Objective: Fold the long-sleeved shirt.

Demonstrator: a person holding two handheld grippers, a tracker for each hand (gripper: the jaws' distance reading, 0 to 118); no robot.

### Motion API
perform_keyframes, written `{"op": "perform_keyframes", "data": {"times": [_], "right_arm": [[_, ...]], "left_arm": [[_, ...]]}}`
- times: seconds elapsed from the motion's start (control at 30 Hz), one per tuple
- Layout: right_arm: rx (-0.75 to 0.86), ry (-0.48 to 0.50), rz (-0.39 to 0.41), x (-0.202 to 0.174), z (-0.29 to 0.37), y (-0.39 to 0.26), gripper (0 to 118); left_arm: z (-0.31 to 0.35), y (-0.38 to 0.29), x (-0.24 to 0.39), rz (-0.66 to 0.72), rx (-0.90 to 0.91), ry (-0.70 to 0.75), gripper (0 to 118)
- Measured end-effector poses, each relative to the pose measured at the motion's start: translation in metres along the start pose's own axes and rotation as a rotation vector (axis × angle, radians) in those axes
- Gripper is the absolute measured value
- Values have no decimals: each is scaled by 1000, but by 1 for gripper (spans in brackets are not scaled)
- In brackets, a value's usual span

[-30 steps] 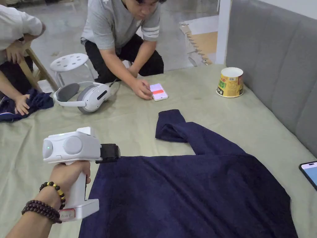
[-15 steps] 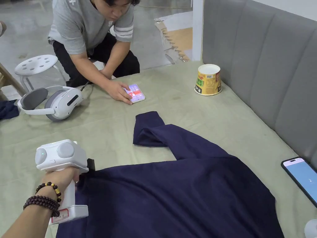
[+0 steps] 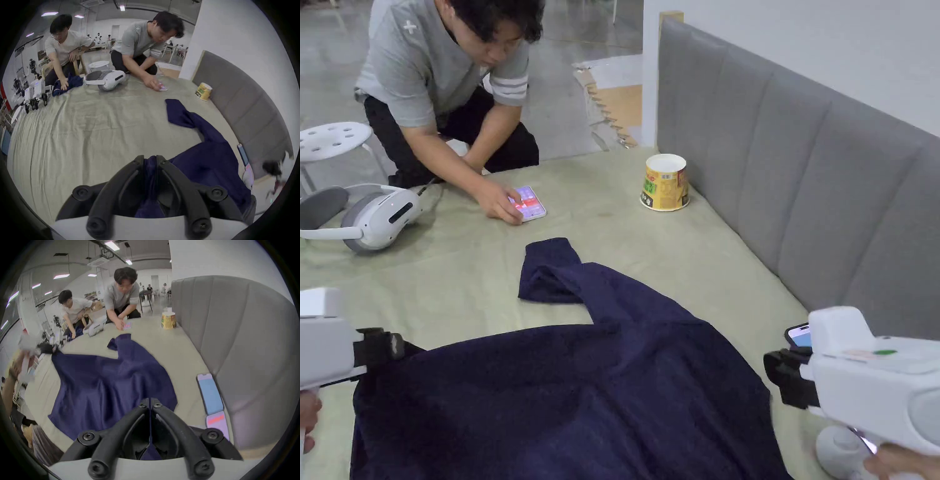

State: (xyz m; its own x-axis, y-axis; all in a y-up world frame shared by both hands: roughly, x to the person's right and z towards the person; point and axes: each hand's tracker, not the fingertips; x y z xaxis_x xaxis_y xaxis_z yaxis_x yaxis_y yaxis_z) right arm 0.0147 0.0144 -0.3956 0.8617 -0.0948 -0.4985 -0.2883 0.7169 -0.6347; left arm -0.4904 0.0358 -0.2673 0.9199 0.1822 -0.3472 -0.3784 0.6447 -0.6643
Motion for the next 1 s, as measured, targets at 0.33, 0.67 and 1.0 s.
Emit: {"op": "perform_keyframes", "data": {"times": [0.33, 0.67, 1.0], "right_arm": [[-364, -23, -55, 45, -207, 76, 93], [-460, -30, 127, 4, -263, 60, 73], [-470, -41, 149, -22, -256, 68, 4]], "left_arm": [[51, -83, 1, 77, 36, -44, 18], [53, -94, 2, 66, 12, -15, 18], [61, -88, -2, 86, 22, -15, 18]]}}
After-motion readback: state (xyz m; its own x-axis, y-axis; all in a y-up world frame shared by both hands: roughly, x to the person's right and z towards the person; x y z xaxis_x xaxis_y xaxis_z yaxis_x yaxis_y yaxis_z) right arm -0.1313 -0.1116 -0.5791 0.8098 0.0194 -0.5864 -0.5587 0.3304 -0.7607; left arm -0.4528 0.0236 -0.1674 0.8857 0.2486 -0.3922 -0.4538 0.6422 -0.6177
